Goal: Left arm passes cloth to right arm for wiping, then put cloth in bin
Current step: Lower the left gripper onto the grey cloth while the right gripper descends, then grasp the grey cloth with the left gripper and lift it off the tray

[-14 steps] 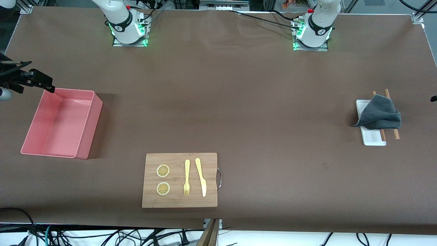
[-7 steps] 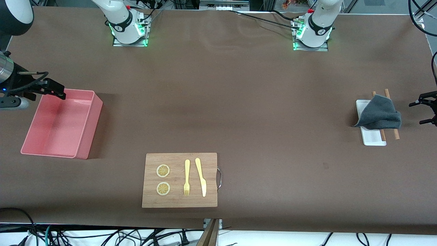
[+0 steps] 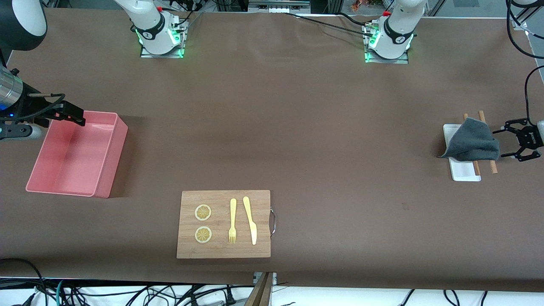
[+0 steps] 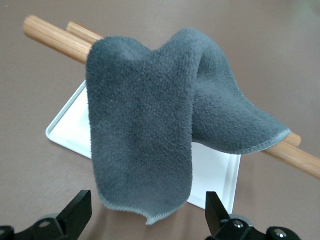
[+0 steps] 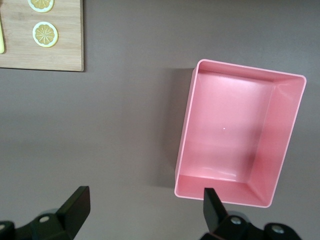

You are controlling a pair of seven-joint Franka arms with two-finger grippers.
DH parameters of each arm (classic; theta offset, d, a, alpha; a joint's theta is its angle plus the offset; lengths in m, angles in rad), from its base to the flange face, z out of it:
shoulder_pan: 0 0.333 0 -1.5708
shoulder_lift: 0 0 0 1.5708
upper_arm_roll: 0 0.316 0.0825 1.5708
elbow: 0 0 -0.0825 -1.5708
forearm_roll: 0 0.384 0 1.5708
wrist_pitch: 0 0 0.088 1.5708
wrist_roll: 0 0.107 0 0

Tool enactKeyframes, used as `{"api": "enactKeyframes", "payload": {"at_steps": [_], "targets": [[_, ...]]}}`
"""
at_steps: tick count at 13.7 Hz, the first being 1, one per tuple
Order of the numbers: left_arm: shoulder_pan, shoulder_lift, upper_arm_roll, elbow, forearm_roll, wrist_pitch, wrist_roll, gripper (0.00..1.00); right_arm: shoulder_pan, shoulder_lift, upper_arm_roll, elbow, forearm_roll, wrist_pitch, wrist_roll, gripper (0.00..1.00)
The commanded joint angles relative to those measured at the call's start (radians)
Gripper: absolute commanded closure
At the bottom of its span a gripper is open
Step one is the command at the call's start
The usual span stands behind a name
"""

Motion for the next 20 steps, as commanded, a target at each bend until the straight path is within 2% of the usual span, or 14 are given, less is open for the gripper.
{"api": "enactKeyframes", "payload": {"at_steps": [1,2,5,7,12,14,16,19,20], "targets": [[0.011,0.034,-0.008,0.019,-0.046,-0.012,0.045,0.09,0.001,-0.012,0.023,-0.018,0.014,0.016,0.021,0.0],[0.01,0.04,-0.008,0.018,-0.049,-0.012,0.04,0.11,0.001,-0.012,0.03,-0.018,0.016,0.016,0.033,0.0],[0.005,0.044,-0.007,0.022,-0.055,-0.013,0.037,0.78,0.001,-0.012,0.074,-0.018,0.02,0.016,0.145,0.0],[0.005,0.044,-0.007,0.031,-0.053,-0.013,0.035,1.0,0.001,-0.004,0.106,-0.022,0.029,0.016,0.191,0.0],[0.004,0.033,-0.007,0.039,-0.049,-0.015,0.016,1.0,0.006,0.005,0.115,-0.022,0.071,0.036,0.228,0.0],[0.0,0.027,-0.008,0.065,-0.043,-0.018,-0.008,1.0,0.015,0.008,0.12,-0.022,0.088,0.05,0.326,0.0],[0.0,0.025,-0.008,0.076,-0.04,-0.018,-0.032,1.0,0.015,0.01,0.152,-0.022,0.088,0.05,0.384,0.0],[-0.003,0.014,-0.01,0.154,-0.027,-0.097,-0.098,1.0,0.017,0.01,0.158,-0.02,0.088,0.048,0.415,0.0],[-0.009,0.011,-0.013,0.197,0.012,-0.137,-0.144,1.0,0.017,0.01,0.158,-0.02,0.088,0.048,0.424,0.0]]}}
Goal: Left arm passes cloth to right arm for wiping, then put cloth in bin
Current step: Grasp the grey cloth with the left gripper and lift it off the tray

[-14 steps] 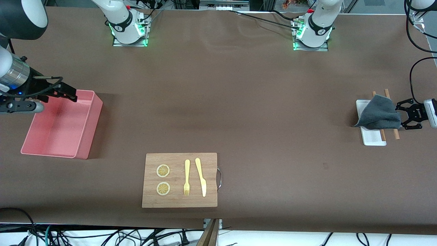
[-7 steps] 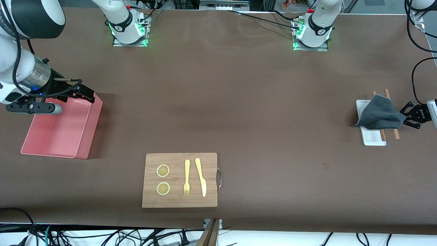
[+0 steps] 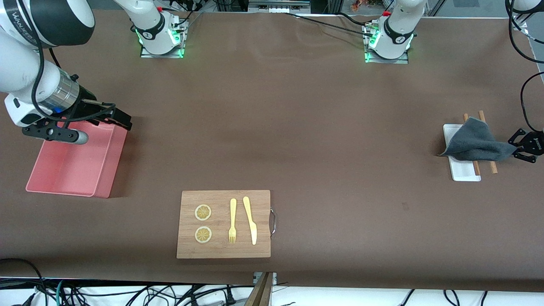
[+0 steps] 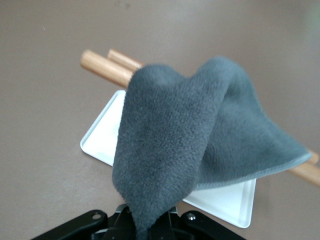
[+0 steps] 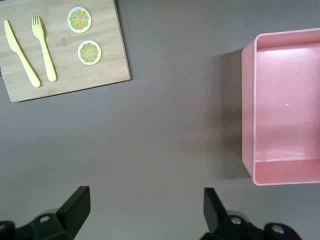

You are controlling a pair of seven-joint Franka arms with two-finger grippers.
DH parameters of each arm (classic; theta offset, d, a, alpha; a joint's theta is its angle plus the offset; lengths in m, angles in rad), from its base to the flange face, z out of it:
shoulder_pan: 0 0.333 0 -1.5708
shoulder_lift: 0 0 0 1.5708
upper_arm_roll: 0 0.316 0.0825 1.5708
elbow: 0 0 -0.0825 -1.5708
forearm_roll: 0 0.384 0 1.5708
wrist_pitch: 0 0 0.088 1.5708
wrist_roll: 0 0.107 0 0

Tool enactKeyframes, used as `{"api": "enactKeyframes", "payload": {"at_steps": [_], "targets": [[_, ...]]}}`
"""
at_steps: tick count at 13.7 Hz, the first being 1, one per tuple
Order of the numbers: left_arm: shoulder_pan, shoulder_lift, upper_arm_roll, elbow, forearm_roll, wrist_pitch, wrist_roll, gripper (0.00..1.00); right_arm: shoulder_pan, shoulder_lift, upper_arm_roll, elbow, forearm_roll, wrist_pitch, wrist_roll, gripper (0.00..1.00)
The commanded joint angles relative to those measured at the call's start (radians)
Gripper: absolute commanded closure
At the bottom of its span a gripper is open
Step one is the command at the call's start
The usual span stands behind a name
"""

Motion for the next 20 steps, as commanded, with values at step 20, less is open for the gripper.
{"api": "enactKeyframes", "payload": {"at_steps": [20], "targets": [[-0.617,-0.379,-0.219,0.11,0.116,-0.398,-1.672,1.0,0.003,0.051,0.093,-0.004,0.128,0.125,0.281,0.0]]}}
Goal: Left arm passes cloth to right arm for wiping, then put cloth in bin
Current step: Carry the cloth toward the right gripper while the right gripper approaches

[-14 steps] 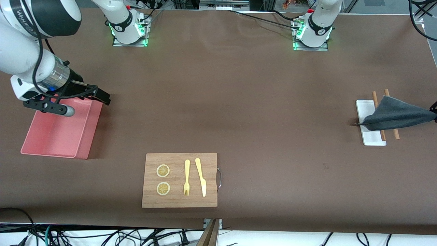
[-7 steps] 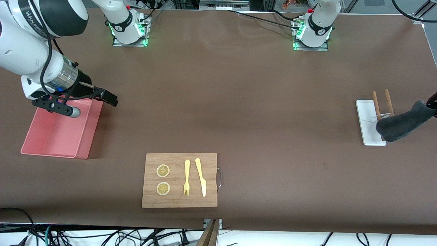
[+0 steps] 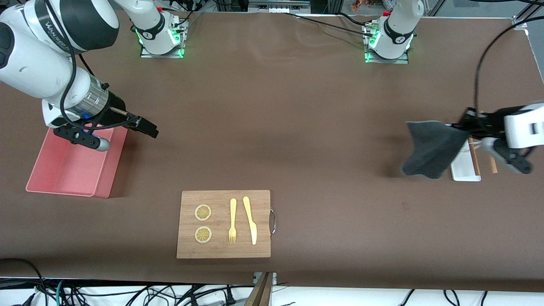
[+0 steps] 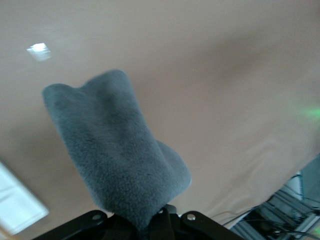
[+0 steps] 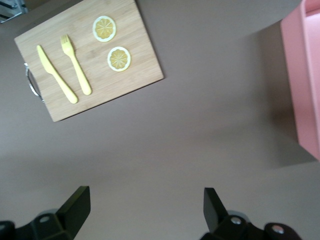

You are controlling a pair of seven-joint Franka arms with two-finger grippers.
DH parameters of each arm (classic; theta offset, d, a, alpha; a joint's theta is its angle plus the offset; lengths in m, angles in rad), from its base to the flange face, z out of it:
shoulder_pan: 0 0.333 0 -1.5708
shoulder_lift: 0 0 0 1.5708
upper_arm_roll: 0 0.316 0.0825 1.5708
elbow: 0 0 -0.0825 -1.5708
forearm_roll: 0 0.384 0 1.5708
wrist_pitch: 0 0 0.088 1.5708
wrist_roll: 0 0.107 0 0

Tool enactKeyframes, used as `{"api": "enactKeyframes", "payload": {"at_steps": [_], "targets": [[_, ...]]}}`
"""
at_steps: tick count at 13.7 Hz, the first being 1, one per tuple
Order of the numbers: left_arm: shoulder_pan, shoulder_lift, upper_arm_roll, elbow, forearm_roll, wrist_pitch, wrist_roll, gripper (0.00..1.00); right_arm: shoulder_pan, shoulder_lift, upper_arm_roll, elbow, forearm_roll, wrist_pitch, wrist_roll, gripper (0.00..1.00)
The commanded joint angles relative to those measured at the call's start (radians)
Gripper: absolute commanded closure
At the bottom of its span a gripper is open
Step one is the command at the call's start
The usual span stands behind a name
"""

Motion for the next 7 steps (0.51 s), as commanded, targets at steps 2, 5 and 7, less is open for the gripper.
{"api": "enactKeyframes", "payload": {"at_steps": [2,5,7], "targets": [[-0.085,-0.001,-0.084,-0.021,-0.098,0.142,-0.216,1.0,0.009,0.032,0.032,-0.006,0.06,0.056,0.098,0.0],[-0.236,-0.001,-0.084,-0.02,-0.141,0.293,-0.503,1.0,0.02,0.06,0.057,-0.006,0.061,0.081,0.198,0.0],[-0.313,0.001,-0.084,-0.019,-0.188,0.395,-0.615,1.0,0.029,0.072,0.078,-0.007,0.095,0.079,0.265,0.0]]}}
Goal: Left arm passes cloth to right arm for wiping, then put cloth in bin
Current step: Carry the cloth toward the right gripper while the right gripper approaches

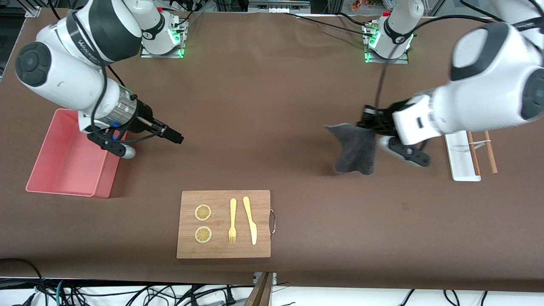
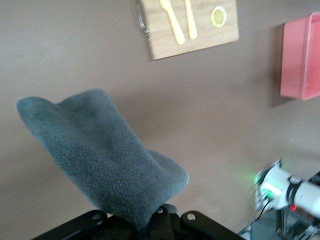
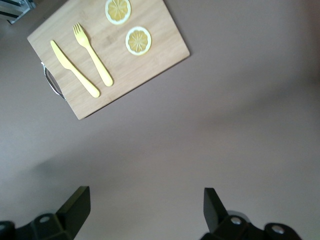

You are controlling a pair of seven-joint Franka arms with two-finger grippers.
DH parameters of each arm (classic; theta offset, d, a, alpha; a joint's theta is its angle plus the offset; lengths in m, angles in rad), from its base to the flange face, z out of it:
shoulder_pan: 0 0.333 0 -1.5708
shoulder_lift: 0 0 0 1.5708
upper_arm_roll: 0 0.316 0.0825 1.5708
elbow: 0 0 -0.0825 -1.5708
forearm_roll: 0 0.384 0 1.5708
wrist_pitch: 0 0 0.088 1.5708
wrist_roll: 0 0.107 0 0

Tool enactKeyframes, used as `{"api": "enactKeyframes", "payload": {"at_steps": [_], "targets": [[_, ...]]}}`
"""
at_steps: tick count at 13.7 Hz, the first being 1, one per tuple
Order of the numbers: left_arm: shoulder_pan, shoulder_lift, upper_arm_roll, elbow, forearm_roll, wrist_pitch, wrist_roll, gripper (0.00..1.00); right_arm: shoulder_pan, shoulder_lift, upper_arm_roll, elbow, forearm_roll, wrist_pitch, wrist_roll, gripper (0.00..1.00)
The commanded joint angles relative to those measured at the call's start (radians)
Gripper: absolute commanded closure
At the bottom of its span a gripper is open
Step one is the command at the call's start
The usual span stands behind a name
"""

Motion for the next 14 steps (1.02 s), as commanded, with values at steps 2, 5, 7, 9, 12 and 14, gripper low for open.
{"api": "enactKeyframes", "payload": {"at_steps": [2,5,7,9,12,14], "targets": [[-0.119,0.006,0.012,0.0,-0.184,0.158,-0.124,1.0,0.008,0.017,0.041,-0.008,0.09,0.012,0.17,0.0],[-0.156,0.006,0.012,0.0,-0.284,0.239,-0.19,1.0,0.013,0.028,0.062,-0.008,0.136,0.015,0.316,0.0],[-0.174,0.005,0.012,0.002,-0.327,0.264,-0.253,1.0,0.013,0.031,0.064,-0.009,0.211,0.041,0.385,0.0],[-0.231,0.006,0.012,-0.003,-0.337,0.334,-0.288,1.0,0.013,0.035,0.097,-0.009,0.223,0.045,0.452,0.0],[-0.294,0.025,0.012,-0.003,-0.337,0.412,-0.336,1.0,0.014,0.045,0.128,-0.009,0.284,0.113,0.6,0.0],[-0.303,0.025,0.012,-0.003,-0.338,0.422,-0.353,1.0,0.03,0.054,0.134,-0.008,0.312,0.128,0.653,0.0]]}}
